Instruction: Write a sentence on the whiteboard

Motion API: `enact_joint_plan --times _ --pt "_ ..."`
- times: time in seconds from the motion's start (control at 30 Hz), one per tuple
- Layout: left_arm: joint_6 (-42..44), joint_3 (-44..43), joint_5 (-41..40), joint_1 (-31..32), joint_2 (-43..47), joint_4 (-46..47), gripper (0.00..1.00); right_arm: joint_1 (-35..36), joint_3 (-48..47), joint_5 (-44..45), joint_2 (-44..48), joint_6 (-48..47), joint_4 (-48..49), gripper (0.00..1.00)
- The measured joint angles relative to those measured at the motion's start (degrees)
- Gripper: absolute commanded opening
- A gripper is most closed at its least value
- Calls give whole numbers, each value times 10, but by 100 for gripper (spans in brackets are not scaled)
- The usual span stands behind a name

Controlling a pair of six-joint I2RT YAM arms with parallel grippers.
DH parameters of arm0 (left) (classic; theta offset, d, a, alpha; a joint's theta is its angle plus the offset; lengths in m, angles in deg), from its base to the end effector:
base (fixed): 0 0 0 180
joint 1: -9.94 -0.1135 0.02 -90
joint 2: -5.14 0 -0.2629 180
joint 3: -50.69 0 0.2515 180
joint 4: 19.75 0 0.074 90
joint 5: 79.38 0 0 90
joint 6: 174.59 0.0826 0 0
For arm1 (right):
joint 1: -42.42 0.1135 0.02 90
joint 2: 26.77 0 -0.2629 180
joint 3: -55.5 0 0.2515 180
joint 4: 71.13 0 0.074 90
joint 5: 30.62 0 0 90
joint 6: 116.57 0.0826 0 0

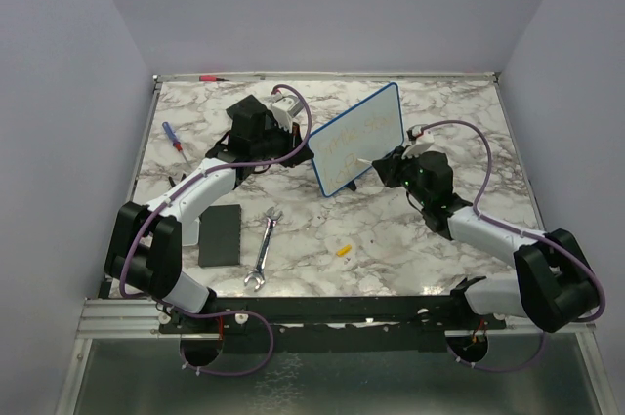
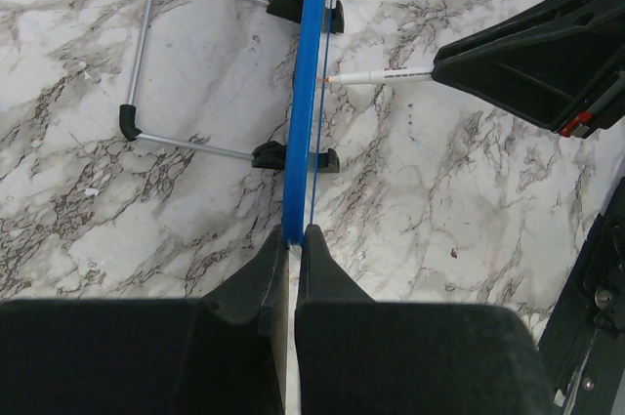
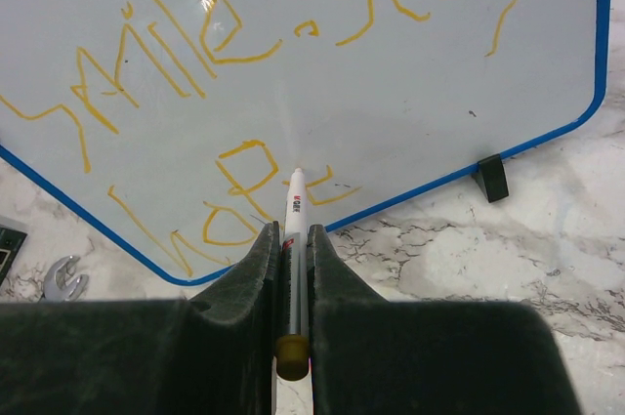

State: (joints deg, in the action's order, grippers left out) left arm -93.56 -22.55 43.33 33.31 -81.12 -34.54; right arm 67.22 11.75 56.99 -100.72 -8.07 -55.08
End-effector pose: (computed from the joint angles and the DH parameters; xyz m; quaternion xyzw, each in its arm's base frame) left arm 0.3264 -0.1896 0.2522 0.2473 0.7970 -0.3696 0.4088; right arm 0.2858 0.1359 0.2014 -0.0561 0.7867 0.2420 0.5651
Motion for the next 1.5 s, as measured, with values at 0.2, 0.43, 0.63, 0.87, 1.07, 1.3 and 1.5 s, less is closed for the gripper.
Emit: enact_joint_plan --times 0.2,0.43,0.63,0.87,1.07,1.3,1.5 --pt "0 0 0 0 0 0 0 0 0 0 -7 0 0 1" --pt "0 0 0 0 0 0 0 0 0 0 -8 4 1 1" --pt "0 0 0 0 0 0 0 0 0 8 -8 12 1 1" --pt "0 0 0 0 0 0 0 0 0 36 -6 21 1 1" --pt "0 0 0 0 0 0 0 0 0 49 -6 26 1 1" --pt "0 0 0 0 0 0 0 0 0 53 -6 26 1 1" --pt "0 0 0 0 0 0 0 0 0 53 -15 25 1 1"
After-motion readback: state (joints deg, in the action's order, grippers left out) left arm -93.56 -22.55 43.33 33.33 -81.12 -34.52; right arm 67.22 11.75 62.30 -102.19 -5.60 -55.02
